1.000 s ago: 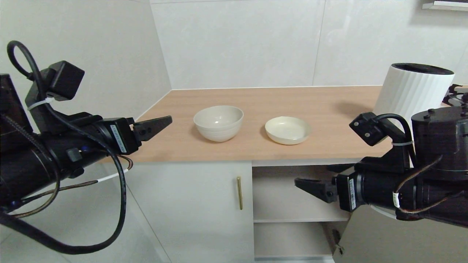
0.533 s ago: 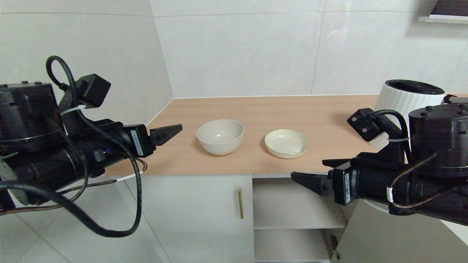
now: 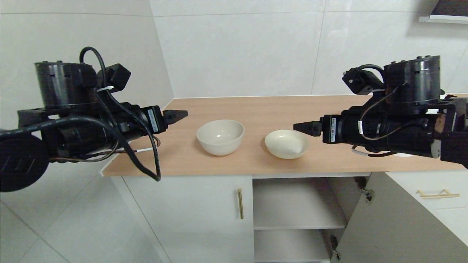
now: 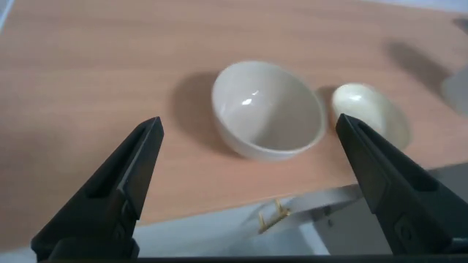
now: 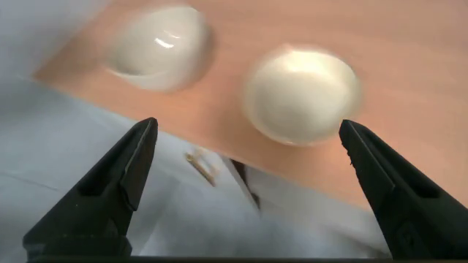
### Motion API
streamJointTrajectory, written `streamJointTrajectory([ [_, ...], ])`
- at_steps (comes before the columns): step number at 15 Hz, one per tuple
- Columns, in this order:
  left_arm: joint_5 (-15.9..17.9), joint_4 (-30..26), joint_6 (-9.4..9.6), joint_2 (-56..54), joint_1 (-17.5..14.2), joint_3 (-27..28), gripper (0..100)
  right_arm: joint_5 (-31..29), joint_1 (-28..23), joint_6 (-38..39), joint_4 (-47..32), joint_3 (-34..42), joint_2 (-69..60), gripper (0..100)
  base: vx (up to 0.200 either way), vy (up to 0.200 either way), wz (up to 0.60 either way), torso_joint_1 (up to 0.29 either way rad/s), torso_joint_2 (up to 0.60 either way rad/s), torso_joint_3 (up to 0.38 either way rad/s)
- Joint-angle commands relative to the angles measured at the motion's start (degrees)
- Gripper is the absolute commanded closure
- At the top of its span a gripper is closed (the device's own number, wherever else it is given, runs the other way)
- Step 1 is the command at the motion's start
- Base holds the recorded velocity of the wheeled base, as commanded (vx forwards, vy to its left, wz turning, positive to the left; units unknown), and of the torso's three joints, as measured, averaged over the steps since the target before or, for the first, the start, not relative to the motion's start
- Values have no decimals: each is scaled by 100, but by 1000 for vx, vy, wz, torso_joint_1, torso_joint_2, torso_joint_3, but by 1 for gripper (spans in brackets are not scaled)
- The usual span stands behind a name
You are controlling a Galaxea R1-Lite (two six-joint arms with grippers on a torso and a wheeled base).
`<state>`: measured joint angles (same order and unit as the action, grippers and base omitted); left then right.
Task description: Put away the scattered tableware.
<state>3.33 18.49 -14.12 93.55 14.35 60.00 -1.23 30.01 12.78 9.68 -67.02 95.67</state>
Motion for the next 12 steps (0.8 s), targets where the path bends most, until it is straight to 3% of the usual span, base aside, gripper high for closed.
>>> streamJointTrajectory([
  [1,-87,-1190,-39,550,-20,1040,0,-176,-277,463,-458,-663,698,0,0,0,0,0,0,0],
  [2,-78,-1990,-179,726,-20,1523,0,-360,-286,489,-344,-698,821,0,0,0,0,0,0,0],
  [3,-87,-2684,-487,946,-20,1980,0,-536,-286,498,-221,-707,953,0,0,0,0,0,0,0],
  [5,-69,-3247,-935,1227,-20,2543,0,-615,-286,507,-159,-680,1059,0,0,0,0,0,0,0],
  [8,-87,-3256,-1067,1719,15,2903,0,-642,-286,533,-151,-672,1164,0,0,0,0,0,0,0],
  [10,-236,-3264,-1225,2229,147,3272,0,-721,-294,594,34,-680,1252,0,0,0,0,0,0,0],
  [12,-377,-3256,-1260,2528,191,3466,0,-835,-286,612,148,-645,1261,0,0,0,0,0,0,0],
])
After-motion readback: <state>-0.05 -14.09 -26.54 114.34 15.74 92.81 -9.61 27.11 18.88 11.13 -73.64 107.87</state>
